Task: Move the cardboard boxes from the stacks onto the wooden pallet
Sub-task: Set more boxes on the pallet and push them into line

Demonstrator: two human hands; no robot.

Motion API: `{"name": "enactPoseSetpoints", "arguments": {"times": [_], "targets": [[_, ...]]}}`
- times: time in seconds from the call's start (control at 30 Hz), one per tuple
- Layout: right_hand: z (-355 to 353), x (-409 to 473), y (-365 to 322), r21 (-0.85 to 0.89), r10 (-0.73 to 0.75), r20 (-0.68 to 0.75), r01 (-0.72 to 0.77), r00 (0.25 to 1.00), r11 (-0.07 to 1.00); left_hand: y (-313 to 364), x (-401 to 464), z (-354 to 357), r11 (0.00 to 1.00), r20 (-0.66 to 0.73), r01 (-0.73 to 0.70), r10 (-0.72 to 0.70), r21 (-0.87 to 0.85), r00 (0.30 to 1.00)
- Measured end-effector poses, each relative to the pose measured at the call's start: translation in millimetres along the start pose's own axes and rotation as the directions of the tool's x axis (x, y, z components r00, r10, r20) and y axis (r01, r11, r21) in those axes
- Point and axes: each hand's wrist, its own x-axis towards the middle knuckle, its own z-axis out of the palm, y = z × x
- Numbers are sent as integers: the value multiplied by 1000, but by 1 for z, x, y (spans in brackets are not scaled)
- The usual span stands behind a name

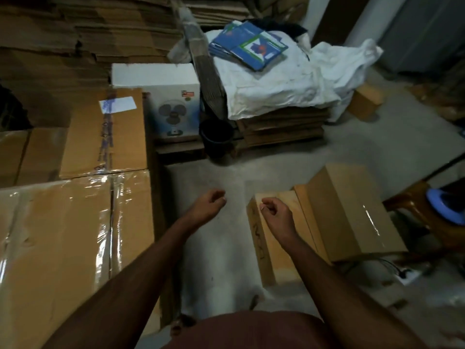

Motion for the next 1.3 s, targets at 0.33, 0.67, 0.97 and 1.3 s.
{"name": "enactPoseSetpoints", "arguments": {"times": [0.33, 0.67, 0.97, 1.3], "targets": [[-121, 4, 100, -11, 176, -122, -178, 977, 984, 57, 37, 110, 999, 114, -16, 12, 37, 993], [-168, 29, 252, -92, 399, -84, -406, 913, 909, 28, 95, 275, 966, 221, 257, -249, -6, 943], [-151, 55, 470, -197, 727, 18, -711, 686, 675, -118, 153, 461, 811, 343, 582, -564, 61, 751], [-100, 71, 623, -141, 822, -5, -814, 570, 564, -255, 192, 549, 528, 250, 848, -817, -40, 520]]}}
